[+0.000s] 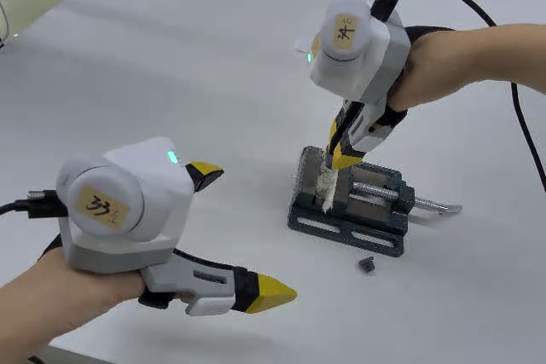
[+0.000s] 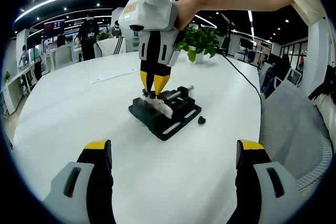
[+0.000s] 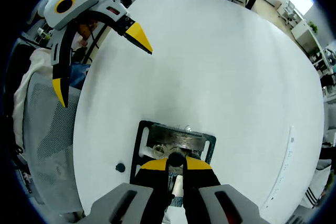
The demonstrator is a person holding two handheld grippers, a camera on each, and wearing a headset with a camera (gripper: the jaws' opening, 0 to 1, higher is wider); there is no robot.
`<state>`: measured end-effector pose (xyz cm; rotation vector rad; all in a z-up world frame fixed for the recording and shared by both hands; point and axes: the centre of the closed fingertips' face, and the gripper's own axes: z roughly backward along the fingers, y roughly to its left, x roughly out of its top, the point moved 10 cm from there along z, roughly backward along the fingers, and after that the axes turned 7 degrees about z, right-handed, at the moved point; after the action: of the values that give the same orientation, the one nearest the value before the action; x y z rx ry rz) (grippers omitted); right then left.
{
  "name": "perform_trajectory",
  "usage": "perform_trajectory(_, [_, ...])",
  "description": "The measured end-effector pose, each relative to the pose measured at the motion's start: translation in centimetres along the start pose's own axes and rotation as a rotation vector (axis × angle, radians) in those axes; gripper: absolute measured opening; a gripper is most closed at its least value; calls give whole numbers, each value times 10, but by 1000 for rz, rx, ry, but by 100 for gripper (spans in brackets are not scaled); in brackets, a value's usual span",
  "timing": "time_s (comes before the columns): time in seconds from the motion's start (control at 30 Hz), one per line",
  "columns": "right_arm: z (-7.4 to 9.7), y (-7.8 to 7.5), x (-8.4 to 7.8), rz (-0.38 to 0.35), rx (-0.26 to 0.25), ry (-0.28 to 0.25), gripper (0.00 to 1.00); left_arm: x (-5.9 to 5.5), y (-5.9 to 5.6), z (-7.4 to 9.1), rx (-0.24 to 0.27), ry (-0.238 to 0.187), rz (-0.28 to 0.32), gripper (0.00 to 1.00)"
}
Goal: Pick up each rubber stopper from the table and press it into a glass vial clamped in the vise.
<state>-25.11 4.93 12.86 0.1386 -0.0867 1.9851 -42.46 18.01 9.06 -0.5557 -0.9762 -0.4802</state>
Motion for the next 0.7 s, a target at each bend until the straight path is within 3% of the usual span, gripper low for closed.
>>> perform_trajectory(0.37, [0, 1, -3, 64, -8, -22, 6, 0, 3, 3, 6, -1, 3, 98])
perform_trajectory(0.6, [-1, -2, -1, 149, -16, -10, 7, 0, 4, 3, 6, -1, 0, 98])
perform_trajectory(0.7, [-1, -4, -1, 152, -17, -9, 7, 0, 4, 3, 5, -1, -1, 98])
